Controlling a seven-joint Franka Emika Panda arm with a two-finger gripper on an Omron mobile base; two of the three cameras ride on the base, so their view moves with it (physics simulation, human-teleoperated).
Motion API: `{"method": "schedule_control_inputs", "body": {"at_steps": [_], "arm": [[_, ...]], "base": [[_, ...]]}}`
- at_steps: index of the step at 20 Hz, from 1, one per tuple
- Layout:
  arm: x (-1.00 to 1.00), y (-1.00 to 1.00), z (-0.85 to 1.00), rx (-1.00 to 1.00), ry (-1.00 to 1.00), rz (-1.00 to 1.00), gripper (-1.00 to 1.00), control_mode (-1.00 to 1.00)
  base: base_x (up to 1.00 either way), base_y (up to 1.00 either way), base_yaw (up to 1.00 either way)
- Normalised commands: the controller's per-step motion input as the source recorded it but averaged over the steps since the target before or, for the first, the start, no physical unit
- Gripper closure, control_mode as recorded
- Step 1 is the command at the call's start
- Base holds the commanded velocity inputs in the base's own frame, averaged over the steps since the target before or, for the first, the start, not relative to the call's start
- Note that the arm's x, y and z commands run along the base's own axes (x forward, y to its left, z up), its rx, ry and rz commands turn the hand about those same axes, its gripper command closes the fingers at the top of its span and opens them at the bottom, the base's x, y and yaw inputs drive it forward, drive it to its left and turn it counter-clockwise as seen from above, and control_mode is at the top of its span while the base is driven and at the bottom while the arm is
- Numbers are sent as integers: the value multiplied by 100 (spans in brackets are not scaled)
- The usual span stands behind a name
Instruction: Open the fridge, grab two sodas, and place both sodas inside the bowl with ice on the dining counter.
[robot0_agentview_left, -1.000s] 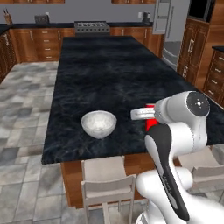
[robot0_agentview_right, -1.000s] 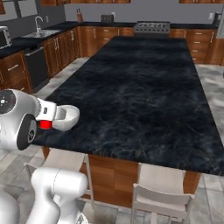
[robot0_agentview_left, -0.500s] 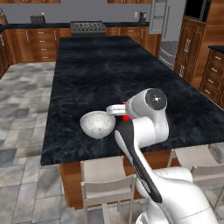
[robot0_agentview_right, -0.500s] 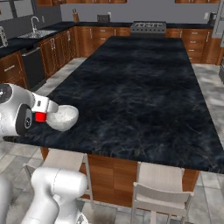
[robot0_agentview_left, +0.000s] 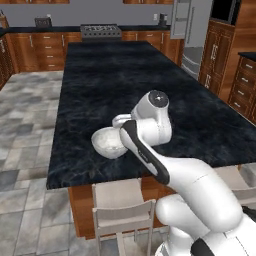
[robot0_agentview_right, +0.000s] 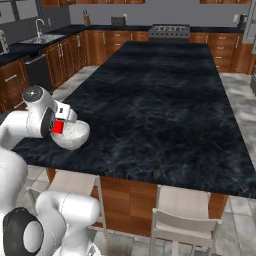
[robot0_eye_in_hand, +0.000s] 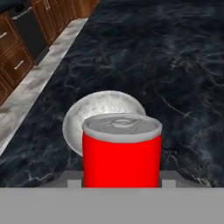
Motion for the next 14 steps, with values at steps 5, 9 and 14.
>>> {"method": "schedule_control_inputs", "body": {"at_steps": [5,9,14], "arm": [[49,32,-36,-14,10,0,100,-100],[38,20,-35,-11,8,0,100,-100],[27,5,-33,-3,9,0,100,-100]], "base": [[0,0,0],[0,0,0],[0,0,0]]}}
